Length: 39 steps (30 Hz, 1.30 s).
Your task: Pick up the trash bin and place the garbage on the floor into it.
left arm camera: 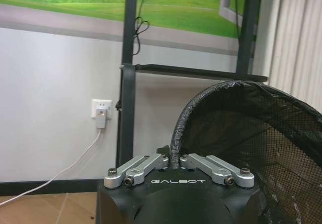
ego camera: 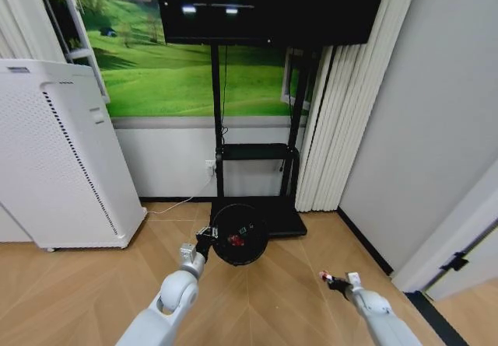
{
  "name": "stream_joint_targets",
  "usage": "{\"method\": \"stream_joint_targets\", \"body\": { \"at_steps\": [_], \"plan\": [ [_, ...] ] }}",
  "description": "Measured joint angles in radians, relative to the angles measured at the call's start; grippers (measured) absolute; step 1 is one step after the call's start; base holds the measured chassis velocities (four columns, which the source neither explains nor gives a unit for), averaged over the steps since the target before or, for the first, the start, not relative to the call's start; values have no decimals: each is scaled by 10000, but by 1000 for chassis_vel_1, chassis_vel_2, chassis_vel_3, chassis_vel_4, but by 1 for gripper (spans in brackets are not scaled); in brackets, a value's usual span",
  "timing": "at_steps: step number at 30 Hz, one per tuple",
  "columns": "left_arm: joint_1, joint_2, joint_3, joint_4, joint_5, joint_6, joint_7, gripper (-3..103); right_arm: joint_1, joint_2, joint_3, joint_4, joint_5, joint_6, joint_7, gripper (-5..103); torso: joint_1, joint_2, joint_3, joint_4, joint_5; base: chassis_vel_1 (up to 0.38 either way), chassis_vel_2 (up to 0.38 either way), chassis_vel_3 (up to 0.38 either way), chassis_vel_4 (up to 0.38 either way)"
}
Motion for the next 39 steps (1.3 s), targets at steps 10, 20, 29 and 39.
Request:
{"method": "stream_joint_targets", "body": {
  "at_steps": [10, 20, 29, 39],
  "plan": [
    [-335, -611, -637, 1688, -304, -129, -668, 4, -1855, -747, 2426, 5097, 2892, -1154, 111, 25, 0, 1, 1, -6, -8, 0, 0, 0, 0],
    [-779, -899, 114, 1926, -788, 209, -1131, 4, -2018, -939, 2046, 9276, 4127, -2359, -140, 25, 0, 2, 0, -7, -8, 0, 0, 0, 0],
    [-1476, -1398, 1249, 2679, -539, 172, -1126, 4, -1878, -980, -686, 11309, 3929, -2747, -266, 25, 1, 2, 0, -5, -8, 0, 0, 0, 0],
    [-1787, -1924, 1723, 2977, -568, 114, -1128, 4, -488, -824, -3191, 10034, 3141, -2589, 226, 25, 2, 1, 1, -6, -7, 0, 0, 0, 0]
  ]
}}
